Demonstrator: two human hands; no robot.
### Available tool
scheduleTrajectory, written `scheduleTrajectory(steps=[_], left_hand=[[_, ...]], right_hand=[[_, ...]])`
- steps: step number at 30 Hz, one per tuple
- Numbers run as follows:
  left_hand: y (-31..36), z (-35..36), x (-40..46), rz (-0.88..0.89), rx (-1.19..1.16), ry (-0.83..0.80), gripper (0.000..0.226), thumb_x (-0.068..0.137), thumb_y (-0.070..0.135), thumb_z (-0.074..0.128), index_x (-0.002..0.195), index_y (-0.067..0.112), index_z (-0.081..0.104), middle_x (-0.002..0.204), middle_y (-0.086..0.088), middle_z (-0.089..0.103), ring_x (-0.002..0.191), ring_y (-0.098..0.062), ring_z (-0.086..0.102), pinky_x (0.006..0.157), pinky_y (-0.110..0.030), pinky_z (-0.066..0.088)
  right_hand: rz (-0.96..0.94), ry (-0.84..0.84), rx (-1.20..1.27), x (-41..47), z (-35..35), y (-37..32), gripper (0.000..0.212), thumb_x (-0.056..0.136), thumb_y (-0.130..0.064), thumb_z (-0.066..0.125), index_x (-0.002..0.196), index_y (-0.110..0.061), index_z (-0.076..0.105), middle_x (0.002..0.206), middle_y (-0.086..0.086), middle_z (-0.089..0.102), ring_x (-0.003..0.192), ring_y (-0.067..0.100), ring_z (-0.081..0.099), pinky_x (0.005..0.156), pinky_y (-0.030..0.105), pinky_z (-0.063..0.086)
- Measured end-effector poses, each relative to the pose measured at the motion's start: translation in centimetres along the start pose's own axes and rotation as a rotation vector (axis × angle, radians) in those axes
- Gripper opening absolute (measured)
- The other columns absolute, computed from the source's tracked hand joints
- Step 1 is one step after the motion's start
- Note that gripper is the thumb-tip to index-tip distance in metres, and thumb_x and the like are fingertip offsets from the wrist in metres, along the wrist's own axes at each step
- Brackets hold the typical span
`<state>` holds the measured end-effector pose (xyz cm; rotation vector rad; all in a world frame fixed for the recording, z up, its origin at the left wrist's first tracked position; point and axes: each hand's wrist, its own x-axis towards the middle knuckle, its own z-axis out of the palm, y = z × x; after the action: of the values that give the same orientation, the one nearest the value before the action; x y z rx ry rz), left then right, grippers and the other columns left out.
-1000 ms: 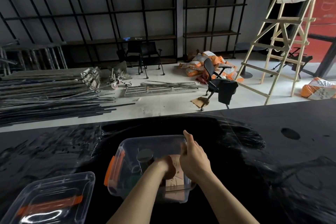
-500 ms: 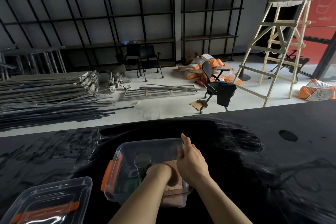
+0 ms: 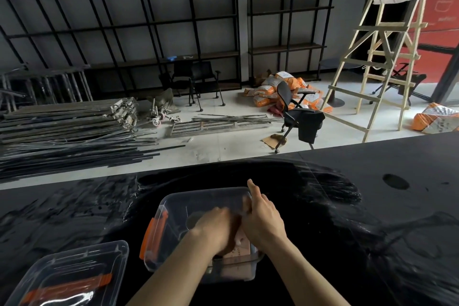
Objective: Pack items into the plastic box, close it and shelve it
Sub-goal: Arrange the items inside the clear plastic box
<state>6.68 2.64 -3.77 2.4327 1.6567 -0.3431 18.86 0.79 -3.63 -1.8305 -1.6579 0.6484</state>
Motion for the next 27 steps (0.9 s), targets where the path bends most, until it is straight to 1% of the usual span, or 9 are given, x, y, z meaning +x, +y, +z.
scheduleTrajectory(steps=[5, 8, 12, 16, 17, 19, 22, 24, 27], left_hand=[[-0.5, 0.7, 0.2, 0.010, 0.019, -0.130, 0.026, 0.090, 0.022, 0.060, 0.115, 0.018, 0.062, 0.110, -0.008, 0.069, 0.099, -0.025, 0.067, 0.072, -0.031, 0.044], [-0.5, 0.8, 0.5, 0.030, 0.045, -0.192, 0.036, 0.091, 0.018, 0.063, 0.125, 0.013, 0.057, 0.117, -0.012, 0.066, 0.106, -0.028, 0.065, 0.080, -0.035, 0.048], [0.6, 0.3, 0.7, 0.050, 0.112, -0.227, 0.030, 0.089, 0.018, 0.064, 0.116, 0.006, 0.061, 0.111, -0.016, 0.068, 0.104, -0.033, 0.067, 0.076, -0.038, 0.048], [0.8, -1.0, 0.2, 0.039, 0.130, -0.287, 0.047, 0.082, 0.014, 0.071, 0.126, 0.008, 0.056, 0.117, -0.014, 0.066, 0.105, -0.033, 0.065, 0.073, -0.037, 0.045], [0.8, -1.2, -0.2, 0.039, 0.111, -0.255, 0.046, 0.082, 0.015, 0.070, 0.127, 0.011, 0.057, 0.116, -0.011, 0.066, 0.104, -0.030, 0.065, 0.072, -0.036, 0.046], [0.4, -1.8, -1.4, 0.023, 0.032, -0.072, 0.034, 0.087, 0.016, 0.065, 0.121, 0.019, 0.062, 0.112, -0.006, 0.066, 0.102, -0.025, 0.065, 0.074, -0.034, 0.048], [-0.6, -3.1, -3.4, 0.059, 0.104, 0.184, 0.029, 0.090, 0.012, 0.063, 0.118, 0.018, 0.065, 0.118, -0.007, 0.063, 0.111, -0.024, 0.060, 0.092, -0.037, 0.050], [-1.5, -4.2, -4.2, 0.103, 0.253, 0.131, 0.034, 0.090, 0.012, 0.060, 0.124, 0.017, 0.061, 0.124, -0.010, 0.061, 0.116, -0.027, 0.057, 0.093, -0.038, 0.048], [-2.6, -4.2, -4.9, 0.079, 0.413, -0.063, 0.043, 0.092, 0.011, 0.061, 0.133, 0.016, 0.055, 0.132, -0.011, 0.055, 0.122, -0.029, 0.051, 0.099, -0.040, 0.044]], right_hand=[[-0.021, -0.023, -0.015, 0.2, 0.1, 0.1, 0.057, 0.104, -0.038, 0.031, 0.159, -0.030, 0.018, 0.136, 0.005, 0.057, 0.124, 0.028, 0.053, 0.091, 0.040, 0.046], [-0.012, -0.033, -0.018, 0.5, 0.1, 0.0, 0.057, 0.104, -0.038, 0.030, 0.159, -0.029, 0.018, 0.137, 0.005, 0.057, 0.124, 0.028, 0.054, 0.093, 0.041, 0.047], [-0.023, -0.038, -0.029, 0.6, 0.3, 0.1, 0.058, 0.104, -0.039, 0.030, 0.159, -0.029, 0.016, 0.133, 0.006, 0.059, 0.119, 0.027, 0.056, 0.091, 0.041, 0.048], [-0.019, -0.053, -0.060, 0.3, 0.0, 0.0, 0.060, 0.103, -0.040, 0.030, 0.160, -0.029, 0.013, 0.136, 0.006, 0.057, 0.122, 0.028, 0.054, 0.093, 0.041, 0.048], [-0.020, -0.057, -0.068, 0.2, -0.1, -0.1, 0.060, 0.103, -0.040, 0.030, 0.160, -0.029, 0.012, 0.136, 0.007, 0.057, 0.122, 0.028, 0.054, 0.093, 0.041, 0.048], [-0.032, -0.063, -0.117, 0.0, -0.5, -0.3, 0.063, 0.102, -0.037, 0.035, 0.160, -0.027, 0.012, 0.138, 0.007, 0.054, 0.123, 0.029, 0.051, 0.094, 0.041, 0.047], [-0.184, 0.085, -0.300, -0.4, -0.9, -0.8, 0.066, 0.096, -0.032, 0.048, 0.157, -0.021, 0.025, 0.135, 0.006, 0.053, 0.120, 0.027, 0.050, 0.097, 0.038, 0.046], [-0.355, 0.156, -0.391, -1.0, -1.4, -1.7, 0.059, 0.091, -0.029, 0.053, 0.148, -0.020, 0.041, 0.129, 0.002, 0.056, 0.115, 0.023, 0.052, 0.097, 0.034, 0.046], [-0.474, 0.008, -0.408, -1.5, -1.2, -3.1, 0.040, 0.087, -0.018, 0.058, 0.127, -0.021, 0.059, 0.127, 0.001, 0.062, 0.116, 0.022, 0.057, 0.097, 0.034, 0.049]])
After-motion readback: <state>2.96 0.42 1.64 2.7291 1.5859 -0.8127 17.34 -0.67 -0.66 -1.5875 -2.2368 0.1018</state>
